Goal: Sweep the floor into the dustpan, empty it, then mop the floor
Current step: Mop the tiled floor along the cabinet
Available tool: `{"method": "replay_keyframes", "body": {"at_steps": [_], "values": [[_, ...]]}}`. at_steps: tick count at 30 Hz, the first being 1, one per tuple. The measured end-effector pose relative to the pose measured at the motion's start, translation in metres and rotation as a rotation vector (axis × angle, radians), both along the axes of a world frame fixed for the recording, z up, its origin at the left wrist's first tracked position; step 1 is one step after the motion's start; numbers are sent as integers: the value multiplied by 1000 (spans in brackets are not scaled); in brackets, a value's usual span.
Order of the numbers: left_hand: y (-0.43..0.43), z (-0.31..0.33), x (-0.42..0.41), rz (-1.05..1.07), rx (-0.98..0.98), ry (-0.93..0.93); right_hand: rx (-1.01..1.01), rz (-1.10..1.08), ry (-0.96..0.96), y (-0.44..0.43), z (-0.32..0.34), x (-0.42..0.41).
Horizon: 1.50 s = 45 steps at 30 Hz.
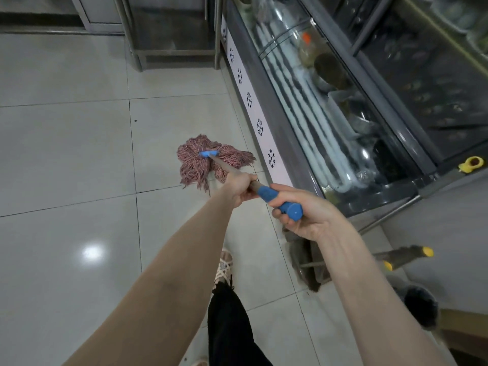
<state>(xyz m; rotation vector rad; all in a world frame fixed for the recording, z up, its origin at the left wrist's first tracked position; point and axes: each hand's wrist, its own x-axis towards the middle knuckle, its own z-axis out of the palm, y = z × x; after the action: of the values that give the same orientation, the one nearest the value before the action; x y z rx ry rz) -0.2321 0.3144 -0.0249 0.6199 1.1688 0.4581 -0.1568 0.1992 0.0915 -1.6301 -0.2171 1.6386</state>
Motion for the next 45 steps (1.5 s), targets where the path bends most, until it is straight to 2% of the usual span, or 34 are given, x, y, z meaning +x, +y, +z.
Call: {"method": "replay_keyframes", "body": {"at_steps": [15, 31, 45], "values": [[228, 2, 84, -23, 3, 103, -25, -6, -2, 224, 4, 88], [322, -46, 83, -28, -1, 98, 6, 70, 78, 310, -23, 80], [523, -38, 119, 7, 1, 106, 14, 119, 3, 515, -24, 117]]}}
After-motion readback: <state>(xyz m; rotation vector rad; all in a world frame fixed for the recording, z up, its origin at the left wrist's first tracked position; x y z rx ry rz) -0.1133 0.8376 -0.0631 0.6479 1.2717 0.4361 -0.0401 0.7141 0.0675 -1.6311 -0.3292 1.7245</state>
